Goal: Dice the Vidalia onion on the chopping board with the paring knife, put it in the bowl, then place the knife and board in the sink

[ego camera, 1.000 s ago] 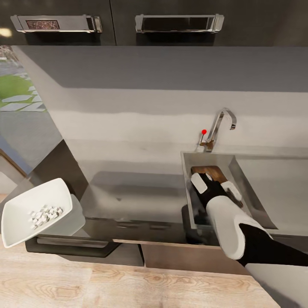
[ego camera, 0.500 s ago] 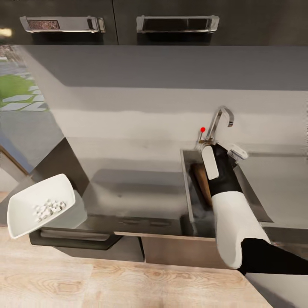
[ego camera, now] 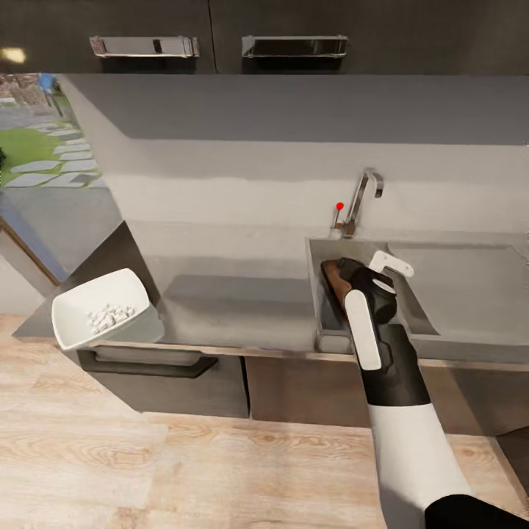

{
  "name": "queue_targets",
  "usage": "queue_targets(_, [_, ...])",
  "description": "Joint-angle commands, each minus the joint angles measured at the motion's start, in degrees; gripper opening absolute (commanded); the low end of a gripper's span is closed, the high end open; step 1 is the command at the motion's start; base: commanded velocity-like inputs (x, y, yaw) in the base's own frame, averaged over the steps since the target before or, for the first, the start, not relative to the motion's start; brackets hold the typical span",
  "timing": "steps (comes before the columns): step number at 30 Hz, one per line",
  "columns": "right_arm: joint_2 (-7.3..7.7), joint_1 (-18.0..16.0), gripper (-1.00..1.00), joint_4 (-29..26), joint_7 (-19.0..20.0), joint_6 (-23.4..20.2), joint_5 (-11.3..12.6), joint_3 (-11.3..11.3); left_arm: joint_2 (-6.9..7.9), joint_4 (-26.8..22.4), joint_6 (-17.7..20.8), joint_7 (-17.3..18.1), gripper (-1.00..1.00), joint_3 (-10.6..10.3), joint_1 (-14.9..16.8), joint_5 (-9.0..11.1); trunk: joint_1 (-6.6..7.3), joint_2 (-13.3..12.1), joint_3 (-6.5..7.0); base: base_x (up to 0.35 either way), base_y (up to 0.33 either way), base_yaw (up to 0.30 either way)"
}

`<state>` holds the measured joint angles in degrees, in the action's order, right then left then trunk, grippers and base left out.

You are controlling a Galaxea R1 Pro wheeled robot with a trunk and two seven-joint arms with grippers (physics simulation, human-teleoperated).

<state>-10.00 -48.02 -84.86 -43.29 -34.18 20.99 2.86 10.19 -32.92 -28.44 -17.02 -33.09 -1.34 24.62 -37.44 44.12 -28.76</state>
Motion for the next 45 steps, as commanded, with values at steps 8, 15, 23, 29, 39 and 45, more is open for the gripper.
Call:
queue_targets(8, [0.0, 3.9, 1.0, -4.4, -0.5, -1.8, 0.4, 4.4, 0.09, -0.1, -0.1, -0.6, 1.0, -0.5, 0.0, 0.4, 0.02, 0.1, -0.05, -0.347, 0.0, 0.0])
queue_targets(15, [0.0, 5.4, 1.0, -4.4, -0.4, -1.7, 0.4, 4.5, 0.09, -0.1, -0.1, -0.6, 1.0, -0.5, 0.0, 0.3, 0.02, 0.1, -0.05, -0.347, 0.0, 0.0])
queue_targets(23, [0.0, 9.5, 1.0, -4.4, 0.0, -1.2, 0.4, 4.5, 0.09, -0.1, -0.1, -0.6, 1.0, -0.4, 0.0, 0.3, 0.02, 0.1, -0.05, -0.306, 0.0, 0.0])
queue_targets(29, [0.0, 15.2, 1.0, -4.1, 4.0, 1.4, 0.5, 4.5, 0.09, 0.0, -0.1, -0.6, 1.0, -0.4, 0.0, 0.4, 0.02, 0.1, -0.05, -0.034, 0.0, 0.0])
queue_targets(39, [5.46, 21.0, 1.0, 20.3, 19.5, 20.0, -0.4, 4.5, 0.09, 0.1, 0.0, -0.7, 1.0, -0.3, 0.0, 0.4, 0.02, 0.1, -0.05, -0.001, 0.0, 0.0])
queue_targets(45, [5.38, 21.0, 1.0, 43.0, 27.7, 36.6, -8.3, 4.5, 0.09, 0.2, 0.0, -0.8, 1.0, -0.3, 0.0, 0.4, 0.02, 0.1, -0.05, 0.0, 0.0, 0.0])
